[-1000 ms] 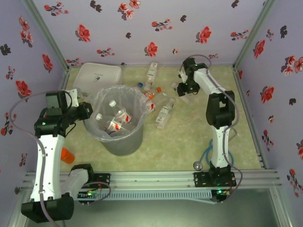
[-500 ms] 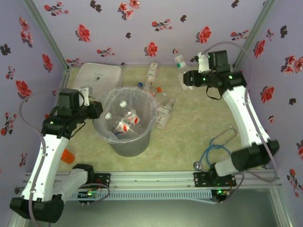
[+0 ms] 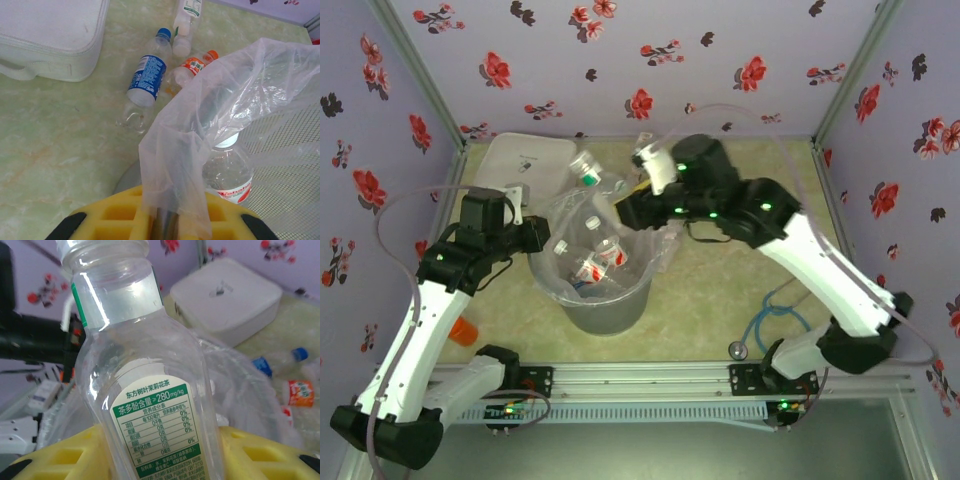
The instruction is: Put the plastic bottles in the bin
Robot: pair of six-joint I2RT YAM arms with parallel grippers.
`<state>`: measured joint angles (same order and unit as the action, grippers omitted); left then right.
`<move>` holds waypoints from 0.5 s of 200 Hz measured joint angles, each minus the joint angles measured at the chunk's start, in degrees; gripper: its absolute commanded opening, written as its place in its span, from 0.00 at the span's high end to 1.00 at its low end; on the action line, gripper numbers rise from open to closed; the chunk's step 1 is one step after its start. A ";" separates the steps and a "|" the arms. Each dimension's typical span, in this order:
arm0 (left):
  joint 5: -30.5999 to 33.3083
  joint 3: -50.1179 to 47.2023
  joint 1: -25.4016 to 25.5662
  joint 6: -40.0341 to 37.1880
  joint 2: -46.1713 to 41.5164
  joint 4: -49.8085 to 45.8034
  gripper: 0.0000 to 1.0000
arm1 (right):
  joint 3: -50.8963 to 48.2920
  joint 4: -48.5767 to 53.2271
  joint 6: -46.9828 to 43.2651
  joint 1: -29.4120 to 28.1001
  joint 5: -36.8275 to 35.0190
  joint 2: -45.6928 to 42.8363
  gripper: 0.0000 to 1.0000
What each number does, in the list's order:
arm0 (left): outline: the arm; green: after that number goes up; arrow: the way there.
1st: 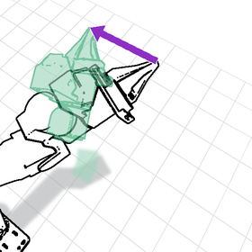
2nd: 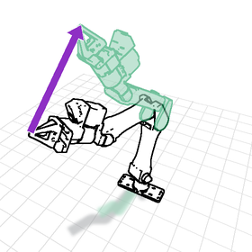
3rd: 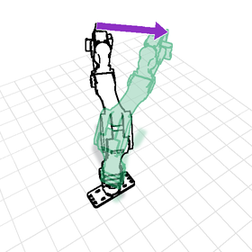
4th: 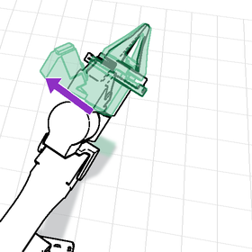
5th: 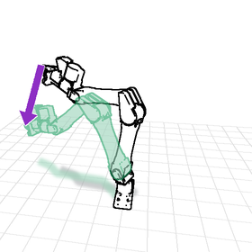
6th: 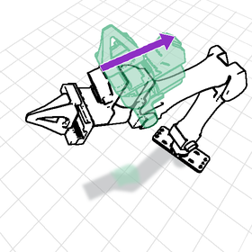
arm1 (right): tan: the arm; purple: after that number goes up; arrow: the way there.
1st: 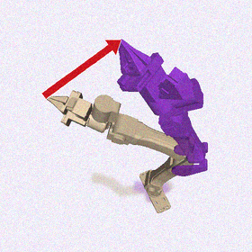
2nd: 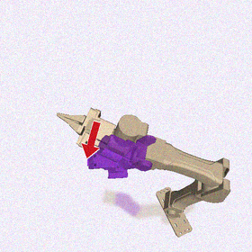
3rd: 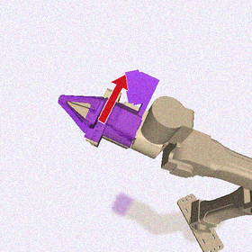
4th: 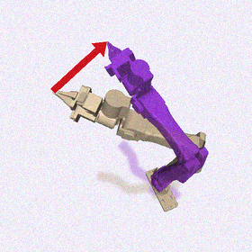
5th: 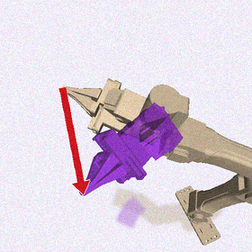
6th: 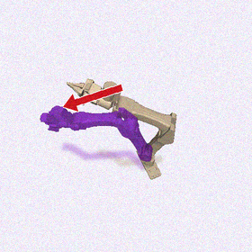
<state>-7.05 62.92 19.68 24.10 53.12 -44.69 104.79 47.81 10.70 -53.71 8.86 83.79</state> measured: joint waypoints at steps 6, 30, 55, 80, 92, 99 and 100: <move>0.07 0.00 0.00 -0.02 -0.07 -0.09 0.97 | 0.17 0.31 -0.20 -0.98 -0.96 1.79 0.63; 0.68 -0.42 0.04 -0.02 -0.76 -0.26 0.97 | 0.28 2.14 -1.70 -3.17 -4.52 7.28 0.62; 1.33 -1.33 0.04 -0.02 -1.77 0.17 0.97 | 0.02 4.17 -2.58 -3.56 -7.74 9.66 0.54; 1.49 -1.64 0.02 -0.02 -1.88 0.57 0.97 | -0.57 4.76 -2.80 -3.56 -9.81 9.35 0.40; 1.51 -1.66 0.02 -0.02 -1.90 0.57 0.97 | -0.79 4.90 -3.15 -3.56 -10.62 9.22 0.36; 1.49 -1.66 0.02 -0.02 -1.88 0.59 0.97 | -0.81 5.01 -3.23 -3.56 -10.88 9.22 0.33; 1.49 -1.68 0.02 -0.02 -1.88 0.59 0.97 | -0.81 5.03 -3.19 -3.56 -10.91 9.20 0.33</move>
<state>-5.56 61.23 19.70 24.08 51.24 -44.10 103.98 52.84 7.51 -57.28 -2.04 92.99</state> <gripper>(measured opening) 0.149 0.637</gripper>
